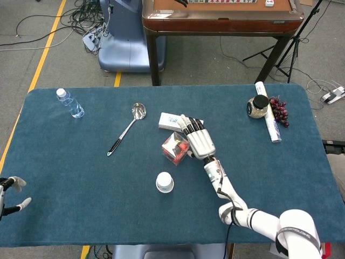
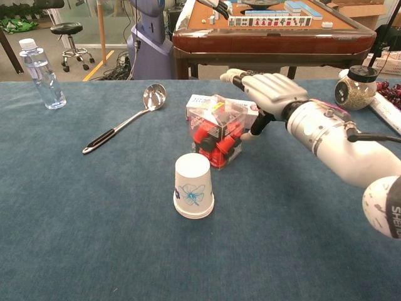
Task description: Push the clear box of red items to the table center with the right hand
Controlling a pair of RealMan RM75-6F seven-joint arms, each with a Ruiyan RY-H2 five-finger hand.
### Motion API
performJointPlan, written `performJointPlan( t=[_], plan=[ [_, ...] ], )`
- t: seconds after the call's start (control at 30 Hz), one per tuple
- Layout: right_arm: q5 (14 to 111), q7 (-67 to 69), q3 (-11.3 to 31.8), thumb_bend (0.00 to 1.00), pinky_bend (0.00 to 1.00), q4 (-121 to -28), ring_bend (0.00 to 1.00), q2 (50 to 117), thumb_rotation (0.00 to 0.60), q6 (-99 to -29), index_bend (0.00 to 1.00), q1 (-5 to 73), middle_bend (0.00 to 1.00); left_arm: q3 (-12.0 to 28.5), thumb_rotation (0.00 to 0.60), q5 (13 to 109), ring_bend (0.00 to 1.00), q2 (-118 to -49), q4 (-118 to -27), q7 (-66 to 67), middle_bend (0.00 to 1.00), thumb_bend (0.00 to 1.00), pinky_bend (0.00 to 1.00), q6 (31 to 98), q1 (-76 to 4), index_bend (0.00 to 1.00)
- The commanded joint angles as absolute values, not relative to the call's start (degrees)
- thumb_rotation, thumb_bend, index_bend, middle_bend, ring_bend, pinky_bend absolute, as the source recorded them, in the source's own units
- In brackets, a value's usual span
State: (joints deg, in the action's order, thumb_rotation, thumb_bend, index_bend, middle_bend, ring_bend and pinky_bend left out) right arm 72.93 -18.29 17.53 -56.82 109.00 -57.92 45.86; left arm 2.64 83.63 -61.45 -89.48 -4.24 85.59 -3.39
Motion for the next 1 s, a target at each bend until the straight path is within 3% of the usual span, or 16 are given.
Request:
performJointPlan(
  t=[0.03,0.33,0.53,0.73,1.0],
  plan=[
    [73.49,-21.71,14.94,0.0,0.11,-65.55,0.0,102.49,0.6,-60.56,0.0,42.07,0.0,2.62,0.6,83.68,0.43,-61.51,-89.51,-3.8,0.56,0.0,0.59,85.57,-3.4,0.49],
    [73.52,-28.44,6.74,0.0,0.11,-90.69,0.0,80.61,0.6,-69.4,0.0,28.91,0.0,2.68,0.6,84.16,0.43,-61.43,-90.49,-2.07,0.56,0.0,0.59,85.91,-3.47,0.49],
    [73.13,-27.97,1.7,0.0,0.11,-101.46,0.0,67.37,0.6,-74.81,0.0,20.92,0.0,2.4,0.6,85.66,0.43,-61.39,-91.59,-0.38,0.56,0.0,0.59,86.48,-3.65,0.49],
    [75.6,-24.26,-1.91,0.0,0.11,-105.33,0.0,60.59,0.6,-81.46,0.03,13.79,0.03,2.37,0.6,87.01,0.43,-61.32,-92.65,0.66,0.56,0.0,0.59,87.82,-3.49,0.48],
    [78.87,-19.62,-3.54,0.0,0.11,-104.83,0.0,58.72,0.6,-85.95,0.08,8.58,0.05,2.48,0.6,87.75,0.43,-60.84,-93.52,0.82,0.56,0.0,0.59,89.14,-3.12,0.47]
  ],
)
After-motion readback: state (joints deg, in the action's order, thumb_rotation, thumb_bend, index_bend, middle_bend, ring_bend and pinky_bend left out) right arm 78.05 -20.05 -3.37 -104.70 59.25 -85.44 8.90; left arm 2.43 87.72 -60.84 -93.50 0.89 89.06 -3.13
